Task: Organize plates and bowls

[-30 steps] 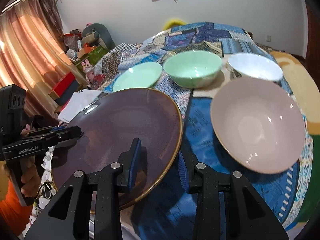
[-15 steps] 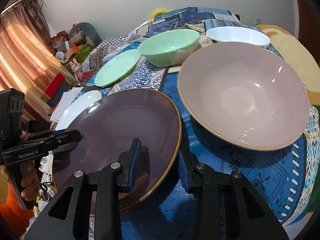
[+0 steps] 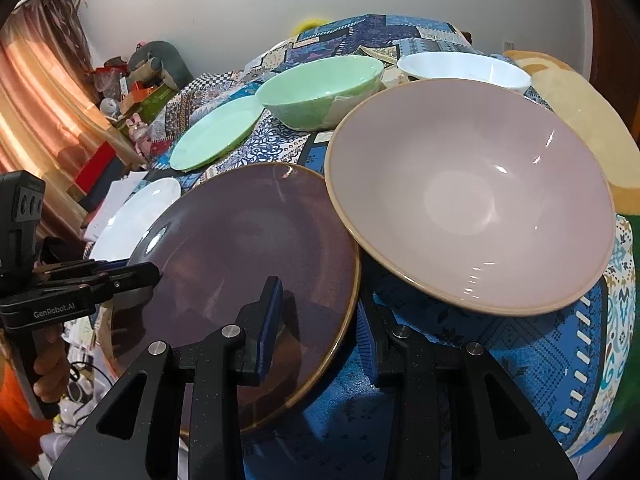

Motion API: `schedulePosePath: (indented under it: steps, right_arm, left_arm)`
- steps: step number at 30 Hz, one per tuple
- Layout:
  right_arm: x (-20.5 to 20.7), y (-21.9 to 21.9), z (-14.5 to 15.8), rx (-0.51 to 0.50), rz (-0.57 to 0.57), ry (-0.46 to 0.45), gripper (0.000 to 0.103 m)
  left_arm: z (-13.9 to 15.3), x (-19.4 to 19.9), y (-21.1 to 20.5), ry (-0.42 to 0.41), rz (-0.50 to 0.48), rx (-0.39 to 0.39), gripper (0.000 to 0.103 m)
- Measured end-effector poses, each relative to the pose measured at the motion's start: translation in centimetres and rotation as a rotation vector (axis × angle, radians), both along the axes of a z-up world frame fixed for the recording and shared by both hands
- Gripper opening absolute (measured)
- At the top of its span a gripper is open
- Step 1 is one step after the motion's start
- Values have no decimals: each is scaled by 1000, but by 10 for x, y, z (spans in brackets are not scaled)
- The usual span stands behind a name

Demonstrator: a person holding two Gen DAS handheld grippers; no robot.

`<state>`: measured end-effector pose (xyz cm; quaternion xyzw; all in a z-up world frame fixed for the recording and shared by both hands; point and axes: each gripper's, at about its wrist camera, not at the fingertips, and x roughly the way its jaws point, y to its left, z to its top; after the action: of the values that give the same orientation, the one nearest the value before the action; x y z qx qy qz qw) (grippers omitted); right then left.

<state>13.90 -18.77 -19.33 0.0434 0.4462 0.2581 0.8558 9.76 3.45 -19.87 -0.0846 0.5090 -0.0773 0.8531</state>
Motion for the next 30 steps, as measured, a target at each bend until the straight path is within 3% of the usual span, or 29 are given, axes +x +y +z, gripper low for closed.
schedulePosePath:
  steps: [11, 21, 30]
  right_arm:
    - [-8, 0, 10, -65, -1, -23, 34]
    - [-22, 3, 39, -65, -3, -95, 36]
    - [-21, 41, 61, -52, 64, -164, 50]
  left_arm:
    - [15, -17, 2, -50, 6, 40, 30]
    - [47, -48, 27, -146, 88, 55, 31]
    - [65, -77, 75, -236, 242, 120, 57]
